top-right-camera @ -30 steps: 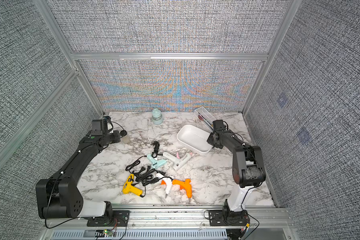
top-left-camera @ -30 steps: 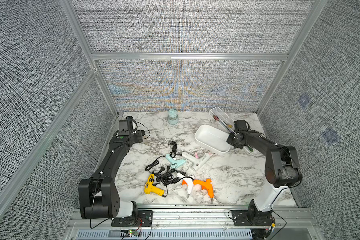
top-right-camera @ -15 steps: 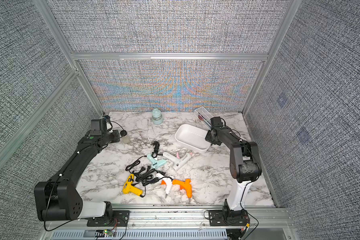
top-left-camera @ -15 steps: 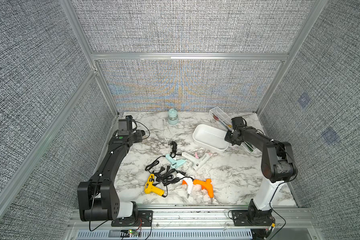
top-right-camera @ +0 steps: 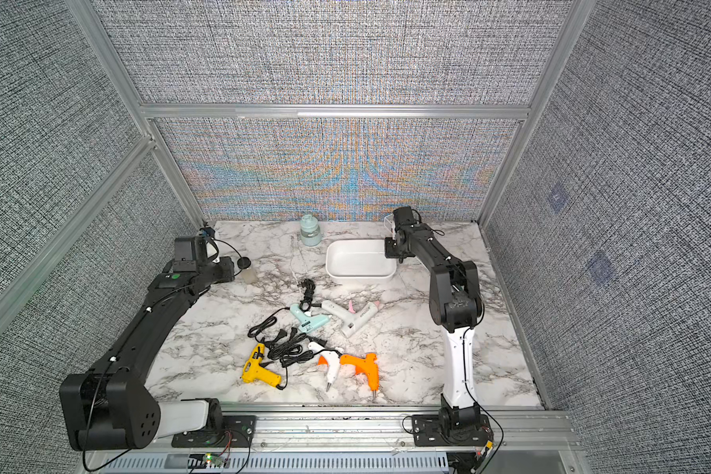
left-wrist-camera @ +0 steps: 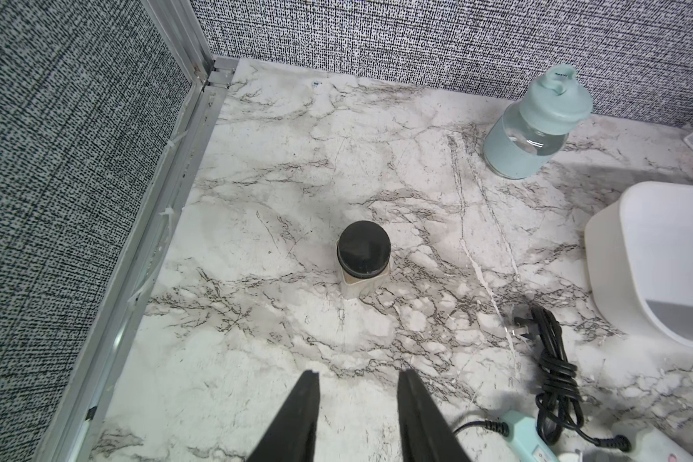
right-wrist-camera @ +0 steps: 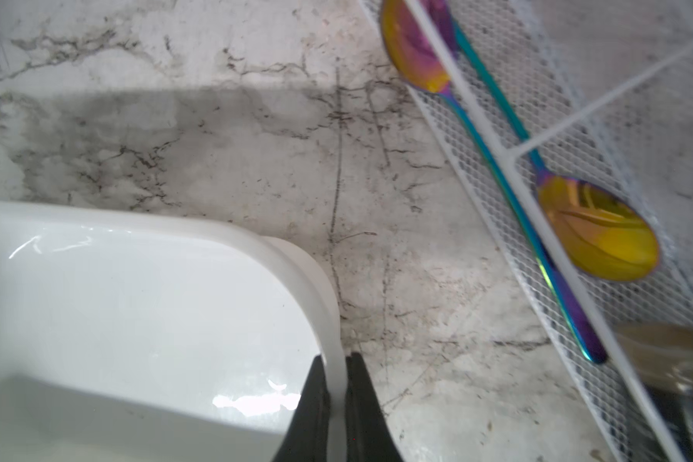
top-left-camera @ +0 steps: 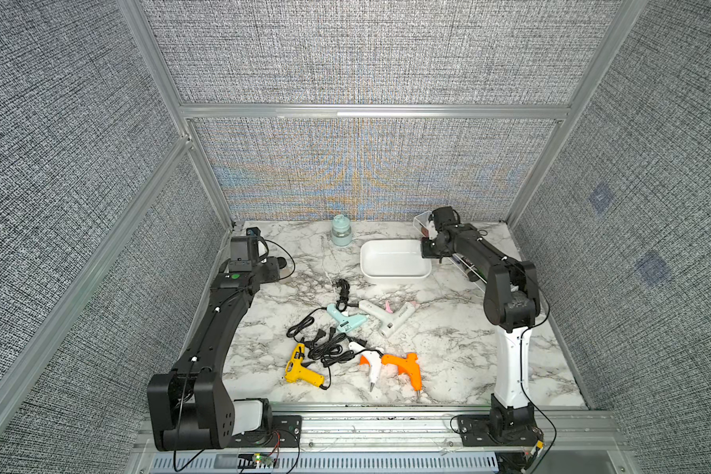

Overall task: Put the hot melt glue gun into the storage box
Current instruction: Place the storage box at the center of the board.

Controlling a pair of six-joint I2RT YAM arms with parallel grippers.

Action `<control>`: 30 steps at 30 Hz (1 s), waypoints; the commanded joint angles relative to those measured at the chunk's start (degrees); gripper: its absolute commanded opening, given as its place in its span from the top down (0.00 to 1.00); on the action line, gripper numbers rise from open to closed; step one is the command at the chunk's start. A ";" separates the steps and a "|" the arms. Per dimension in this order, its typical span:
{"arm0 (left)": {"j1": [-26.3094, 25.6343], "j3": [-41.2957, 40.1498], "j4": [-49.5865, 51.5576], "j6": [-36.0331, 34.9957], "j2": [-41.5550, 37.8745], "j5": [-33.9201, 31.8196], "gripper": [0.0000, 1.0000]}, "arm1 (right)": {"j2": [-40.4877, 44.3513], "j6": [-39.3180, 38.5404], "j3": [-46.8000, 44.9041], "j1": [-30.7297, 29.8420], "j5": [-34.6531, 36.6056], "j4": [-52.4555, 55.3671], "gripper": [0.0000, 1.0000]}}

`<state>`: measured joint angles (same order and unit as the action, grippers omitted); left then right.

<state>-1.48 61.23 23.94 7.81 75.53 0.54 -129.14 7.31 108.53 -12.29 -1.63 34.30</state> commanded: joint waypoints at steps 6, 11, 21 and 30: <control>-0.28 0.09 0.95 -0.30 -0.41 0.43 0.61 | -5.24 -8.68 6.96 -3.81 -2.19 5.03 1.00; -0.60 -0.26 1.28 -0.26 -0.88 0.05 0.61 | -5.20 -7.21 6.50 -4.35 -1.17 5.52 1.00; -1.27 -0.30 1.46 -0.06 -0.91 -0.79 0.50 | 0.82 -2.10 6.99 -4.38 1.60 6.30 0.50; -3.85 -0.41 3.32 0.27 -1.16 -1.39 0.47 | 14.26 6.09 -0.83 -5.97 2.94 4.53 0.30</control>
<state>-4.47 60.95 25.63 7.73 74.54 -0.16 -117.91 8.21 110.43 -17.65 1.13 39.24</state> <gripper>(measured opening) 0.532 0.703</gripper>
